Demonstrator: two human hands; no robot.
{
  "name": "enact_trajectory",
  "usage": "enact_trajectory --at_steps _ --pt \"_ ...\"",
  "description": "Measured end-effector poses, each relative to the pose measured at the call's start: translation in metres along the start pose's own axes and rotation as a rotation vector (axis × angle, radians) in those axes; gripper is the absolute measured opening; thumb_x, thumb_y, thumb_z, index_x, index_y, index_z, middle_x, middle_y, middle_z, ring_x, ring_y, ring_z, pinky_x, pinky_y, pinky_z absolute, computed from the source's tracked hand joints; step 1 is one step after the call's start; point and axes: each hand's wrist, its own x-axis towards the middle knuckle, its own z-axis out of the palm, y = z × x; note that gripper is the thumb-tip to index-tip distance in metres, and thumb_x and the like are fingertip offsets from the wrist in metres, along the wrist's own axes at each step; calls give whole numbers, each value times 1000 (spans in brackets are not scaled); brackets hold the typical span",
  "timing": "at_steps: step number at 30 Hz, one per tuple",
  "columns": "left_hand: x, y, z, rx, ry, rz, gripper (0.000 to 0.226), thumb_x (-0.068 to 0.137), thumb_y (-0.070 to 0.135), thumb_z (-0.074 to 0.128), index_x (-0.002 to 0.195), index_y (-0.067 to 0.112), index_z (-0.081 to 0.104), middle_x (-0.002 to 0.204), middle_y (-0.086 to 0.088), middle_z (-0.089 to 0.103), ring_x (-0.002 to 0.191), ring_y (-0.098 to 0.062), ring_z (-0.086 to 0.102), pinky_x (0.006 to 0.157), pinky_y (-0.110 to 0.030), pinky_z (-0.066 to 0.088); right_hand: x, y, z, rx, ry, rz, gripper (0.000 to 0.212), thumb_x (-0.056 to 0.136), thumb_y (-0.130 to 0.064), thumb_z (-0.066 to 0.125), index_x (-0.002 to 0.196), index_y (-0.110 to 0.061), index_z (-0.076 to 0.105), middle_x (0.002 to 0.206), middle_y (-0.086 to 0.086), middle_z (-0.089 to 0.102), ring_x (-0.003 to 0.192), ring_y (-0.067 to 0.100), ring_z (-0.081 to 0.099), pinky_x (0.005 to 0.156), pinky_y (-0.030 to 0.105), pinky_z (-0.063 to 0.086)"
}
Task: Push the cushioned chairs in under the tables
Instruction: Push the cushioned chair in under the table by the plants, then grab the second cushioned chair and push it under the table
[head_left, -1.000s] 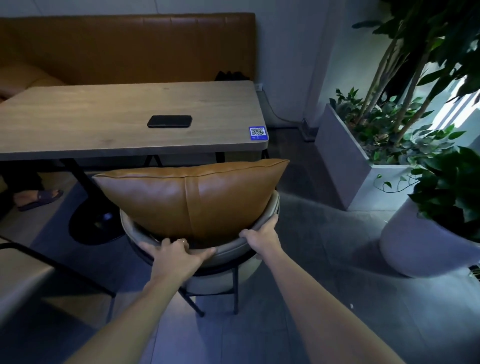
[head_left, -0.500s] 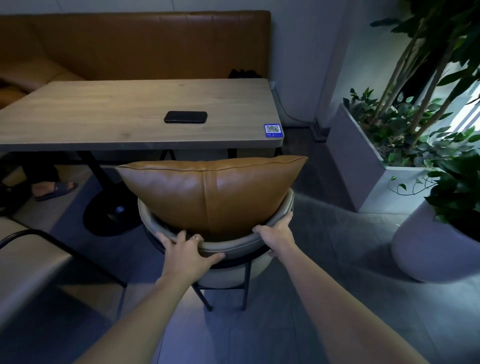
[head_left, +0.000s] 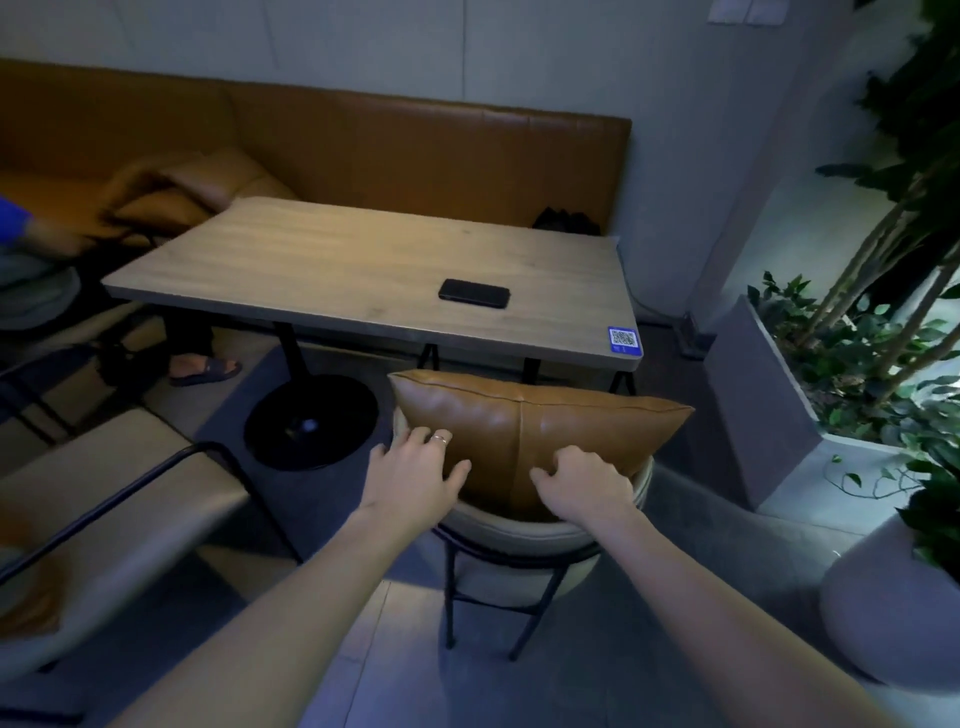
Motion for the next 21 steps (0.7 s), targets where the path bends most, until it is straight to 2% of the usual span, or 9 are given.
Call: enact_trajectory --at_steps 5,9,15,21 --pt "-38 -51 -102 35 198 20 50 97 49 43 134 18 56 136 -2 59 131 -23 49 106 -43 38 -58 -99 -41 -17 279 -328 38 103 -43 50 128 -18 63 116 5 71 103 26 69 80 37 54" --pt "-77 -113 -182 70 322 -7 50 97 46 45 134 15 57 134 -4 61 130 -24 50 107 -42 36 -100 -191 -68 -67 468 -558 41 104 -37 48 132 -11 62 125 11 69 111 33 66 91 48 54" --pt "-143 -223 -279 94 496 -77 50 96 44 48 135 14 57 138 -7 59 133 -26 48 109 -47 34 -159 -331 -67 -119 653 -730 43 100 -34 54 133 -8 64 128 13 69 114 35 66 92 47 55" --pt "-198 -328 -330 120 592 -170 54 95 41 51 140 12 53 145 -14 53 139 -33 43 111 -53 34 -204 -448 -35 -115 712 -784 52 100 -38 54 146 -13 55 155 20 50 133 39 55 101 51 49"
